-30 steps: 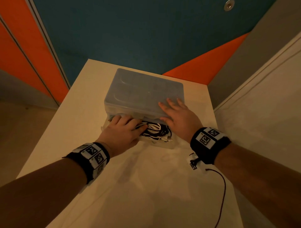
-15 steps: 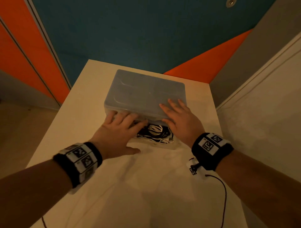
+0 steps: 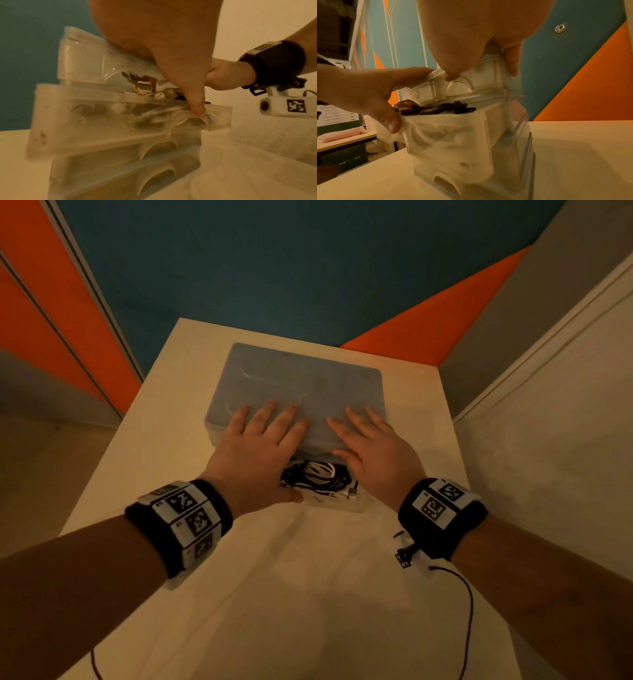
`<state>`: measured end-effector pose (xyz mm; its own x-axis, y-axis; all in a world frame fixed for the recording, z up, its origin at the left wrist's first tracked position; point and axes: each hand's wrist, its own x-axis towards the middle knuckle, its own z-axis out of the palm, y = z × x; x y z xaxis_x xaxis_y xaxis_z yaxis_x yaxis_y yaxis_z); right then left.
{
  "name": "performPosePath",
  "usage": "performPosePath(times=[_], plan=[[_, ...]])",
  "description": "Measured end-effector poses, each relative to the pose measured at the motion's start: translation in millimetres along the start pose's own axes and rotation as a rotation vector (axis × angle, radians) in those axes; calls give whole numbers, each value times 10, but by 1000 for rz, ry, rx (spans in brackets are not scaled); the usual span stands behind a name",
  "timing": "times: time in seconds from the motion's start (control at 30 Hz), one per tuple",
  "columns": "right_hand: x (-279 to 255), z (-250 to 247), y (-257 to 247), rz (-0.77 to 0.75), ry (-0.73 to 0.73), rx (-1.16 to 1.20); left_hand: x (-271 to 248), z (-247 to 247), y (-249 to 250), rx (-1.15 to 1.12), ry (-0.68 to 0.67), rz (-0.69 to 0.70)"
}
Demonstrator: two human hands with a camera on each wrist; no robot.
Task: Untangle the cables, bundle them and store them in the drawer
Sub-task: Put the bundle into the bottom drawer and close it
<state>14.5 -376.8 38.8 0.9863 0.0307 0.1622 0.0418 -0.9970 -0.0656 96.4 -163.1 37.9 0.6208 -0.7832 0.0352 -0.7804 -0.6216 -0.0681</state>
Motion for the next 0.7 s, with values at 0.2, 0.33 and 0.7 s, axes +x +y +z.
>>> performPosePath(times=[0.2, 0.33, 0.7], plan=[[-21, 8, -2, -25, 12, -24, -34, -29, 77, -8, 3, -45], [-34, -10, -39, 8, 2, 4, -42, -40, 72, -24, 28, -26], [-356, -85, -349, -183, 291, 49, -1028, 167, -611, -284, 170, -187]])
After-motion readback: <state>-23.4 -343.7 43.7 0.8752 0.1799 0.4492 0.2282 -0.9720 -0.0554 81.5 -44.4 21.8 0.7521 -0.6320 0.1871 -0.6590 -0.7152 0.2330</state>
